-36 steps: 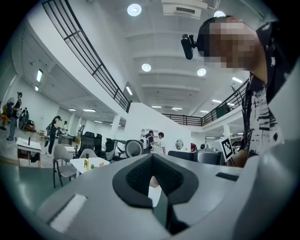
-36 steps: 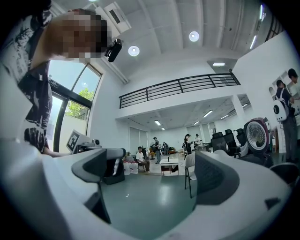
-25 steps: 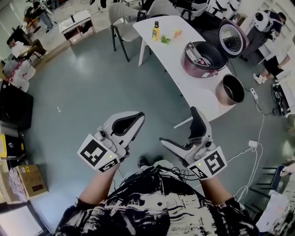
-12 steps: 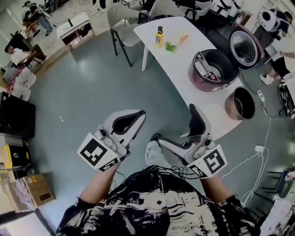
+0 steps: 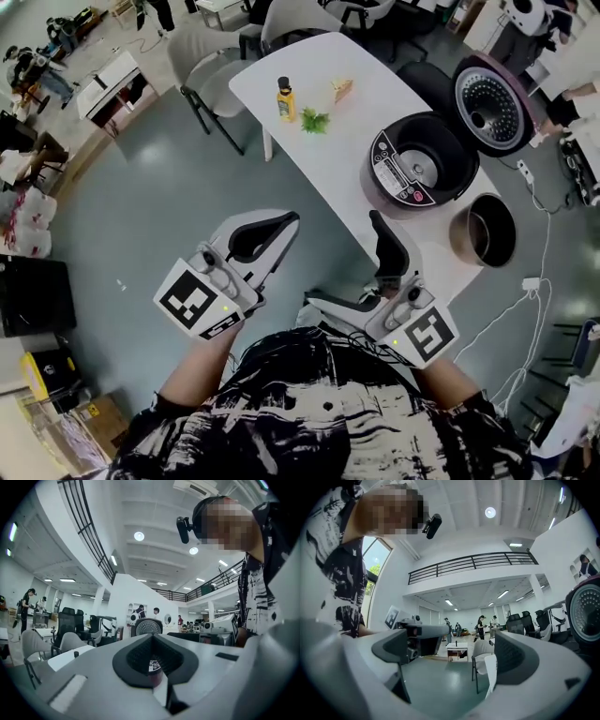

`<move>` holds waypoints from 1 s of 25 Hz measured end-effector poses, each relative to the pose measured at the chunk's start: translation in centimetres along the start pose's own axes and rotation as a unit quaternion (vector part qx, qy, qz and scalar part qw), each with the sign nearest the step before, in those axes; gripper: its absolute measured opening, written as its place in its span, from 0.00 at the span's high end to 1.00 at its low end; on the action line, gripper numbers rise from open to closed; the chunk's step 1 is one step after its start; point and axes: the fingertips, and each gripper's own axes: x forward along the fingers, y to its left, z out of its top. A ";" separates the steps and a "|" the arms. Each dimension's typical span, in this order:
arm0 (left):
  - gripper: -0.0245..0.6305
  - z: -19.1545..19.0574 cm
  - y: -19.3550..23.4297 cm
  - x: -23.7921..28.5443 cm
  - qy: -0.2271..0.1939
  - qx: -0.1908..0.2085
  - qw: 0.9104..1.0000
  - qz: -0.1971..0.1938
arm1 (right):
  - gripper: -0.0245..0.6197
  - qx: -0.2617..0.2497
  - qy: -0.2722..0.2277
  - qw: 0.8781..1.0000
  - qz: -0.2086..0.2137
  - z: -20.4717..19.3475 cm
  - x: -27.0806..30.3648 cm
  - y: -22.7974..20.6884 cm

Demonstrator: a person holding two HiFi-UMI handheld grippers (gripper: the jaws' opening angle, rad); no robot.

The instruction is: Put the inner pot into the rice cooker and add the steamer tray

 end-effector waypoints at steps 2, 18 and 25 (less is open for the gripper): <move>0.96 0.1 1.6 1.9 0.005 -0.003 1.000 -0.014 | 0.13 0.010 0.006 1.000 -0.009 -0.1 0.8 -1.6; 0.96 -0.3 8.4 17.9 0.013 -0.017 0.969 -0.246 | 0.13 -0.019 0.021 0.976 -0.216 -0.7 2.5 -14.7; 0.96 -0.3 13.0 21.3 0.028 -0.020 0.921 -0.388 | 0.13 -0.035 0.020 0.927 -0.373 -0.7 5.9 -19.4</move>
